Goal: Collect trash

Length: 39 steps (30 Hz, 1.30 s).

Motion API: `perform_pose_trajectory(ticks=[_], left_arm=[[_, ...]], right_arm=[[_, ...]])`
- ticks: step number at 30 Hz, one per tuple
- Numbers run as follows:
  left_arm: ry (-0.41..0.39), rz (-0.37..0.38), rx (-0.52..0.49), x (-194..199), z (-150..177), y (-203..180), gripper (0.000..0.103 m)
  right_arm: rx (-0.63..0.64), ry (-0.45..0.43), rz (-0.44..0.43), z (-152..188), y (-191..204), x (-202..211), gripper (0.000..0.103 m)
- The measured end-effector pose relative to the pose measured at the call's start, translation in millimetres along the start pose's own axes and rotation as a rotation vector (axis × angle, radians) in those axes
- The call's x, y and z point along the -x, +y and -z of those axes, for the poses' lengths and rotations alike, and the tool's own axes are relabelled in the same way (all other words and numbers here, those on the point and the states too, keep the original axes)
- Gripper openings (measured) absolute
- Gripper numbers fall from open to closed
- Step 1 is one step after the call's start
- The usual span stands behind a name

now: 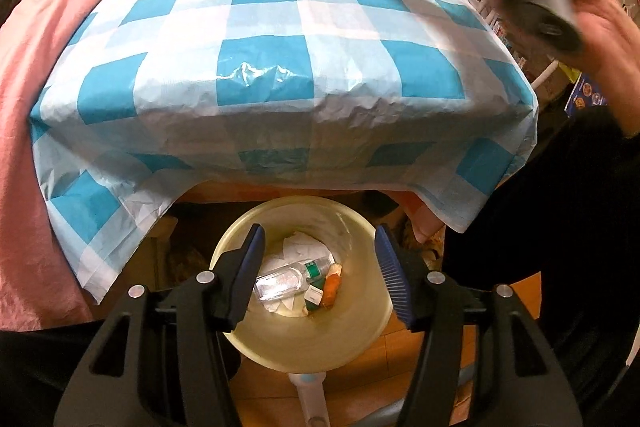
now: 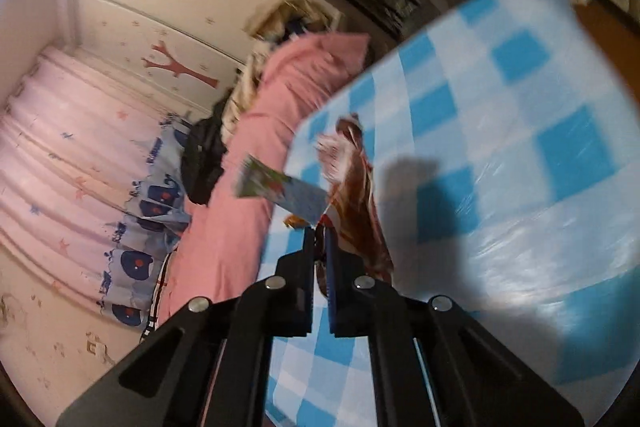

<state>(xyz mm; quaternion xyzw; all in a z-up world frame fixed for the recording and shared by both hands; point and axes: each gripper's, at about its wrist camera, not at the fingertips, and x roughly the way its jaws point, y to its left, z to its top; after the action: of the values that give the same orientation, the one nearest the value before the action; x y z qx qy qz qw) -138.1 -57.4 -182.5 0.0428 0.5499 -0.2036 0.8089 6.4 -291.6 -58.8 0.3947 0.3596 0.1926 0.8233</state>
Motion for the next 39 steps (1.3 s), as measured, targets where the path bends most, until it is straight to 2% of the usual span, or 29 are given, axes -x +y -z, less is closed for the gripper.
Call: perform_pose_trajectory(ticks=[5, 7, 8, 9, 10, 12, 13, 14, 17, 22, 27, 28, 29, 30, 31, 34, 37, 39], left_arm=[[-0.013, 0.001, 0.01, 1.7, -1.6, -0.1, 0.055], [-0.025, 0.007, 0.025, 3.3, -2.0, 2.8, 0.055], [-0.032, 0.014, 0.037, 4.5, -2.8, 4.8, 0.056], [-0.036, 0.018, 0.045, 5.1, -3.4, 6.0, 0.056], [-0.045, 0.023, 0.057, 6.2, -4.3, 7.9, 0.056], [-0.069, 0.031, 0.081, 9.2, -6.0, 11.8, 0.057], [-0.083, 0.03, 0.091, 10.8, -7.1, 14.4, 0.057], [-0.097, 0.027, 0.099, 12.8, -7.6, 15.8, 0.059], [-0.136, 0.011, 0.127, 18.5, -9.6, 22.8, 0.061], [-0.184, -0.019, 0.181, 23.7, -11.6, 34.3, 0.061], [-0.213, -0.051, 0.227, 26.9, -14.0, 45.6, 0.061], [-0.216, -0.056, 0.238, 27.7, -13.5, 48.1, 0.061], [-0.22, -0.063, 0.247, 28.7, -12.8, 50.9, 0.061], [-0.223, -0.068, 0.251, 29.6, -11.7, 52.4, 0.061], [-0.224, -0.075, 0.256, 30.5, -11.1, 54.7, 0.061], [-0.24, -0.091, 0.267, 36.8, -10.7, 59.0, 0.061], [-0.266, -0.104, 0.27, 42.9, -15.2, 59.7, 0.061], [-0.253, -0.112, 0.251, 40.3, -18.8, 56.1, 0.062]], right_arm=[[0.027, 0.04, -0.007, 3.0, -9.8, 39.4, 0.006], [0.025, 0.081, 0.046, 8.1, -21.7, 42.3, 0.006], [0.021, 0.101, 0.085, 9.8, -26.6, 40.6, 0.01], [0.014, 0.109, 0.148, 12.7, -33.0, 40.5, 0.01], [0.003, 0.108, 0.193, 12.9, -38.1, 40.5, 0.013], [-0.018, 0.099, 0.223, 12.9, -43.6, 42.3, 0.029], [-0.014, 0.083, 0.237, 12.0, -42.3, 44.6, 0.051], [0.002, 0.066, 0.248, 11.4, -38.9, 46.7, 0.06], [0.063, 0.051, 0.256, 11.1, -27.5, 48.2, 0.061], [0.146, 0.117, 0.355, 17.9, -29.5, 29.6, 0.062], [0.209, 0.193, 0.434, 22.0, -39.2, 9.7, 0.062], [0.233, 0.205, 0.436, 24.8, -37.3, 6.5, 0.055], [0.256, 0.216, 0.438, 25.7, -35.0, 2.7, 0.04], [0.282, 0.237, 0.435, 26.7, -32.4, -2.5, 0.032], [0.302, 0.253, 0.425, 27.5, -30.2, -5.4, 0.021], [0.36, 0.257, 0.384, 28.8, -18.3, -5.2, 0.009], [0.415, 0.23, 0.339, 27.1, -5.0, 6.1, 0.008], [0.409, 0.218, 0.315, 25.1, -4.1, 11.1, 0.007]])
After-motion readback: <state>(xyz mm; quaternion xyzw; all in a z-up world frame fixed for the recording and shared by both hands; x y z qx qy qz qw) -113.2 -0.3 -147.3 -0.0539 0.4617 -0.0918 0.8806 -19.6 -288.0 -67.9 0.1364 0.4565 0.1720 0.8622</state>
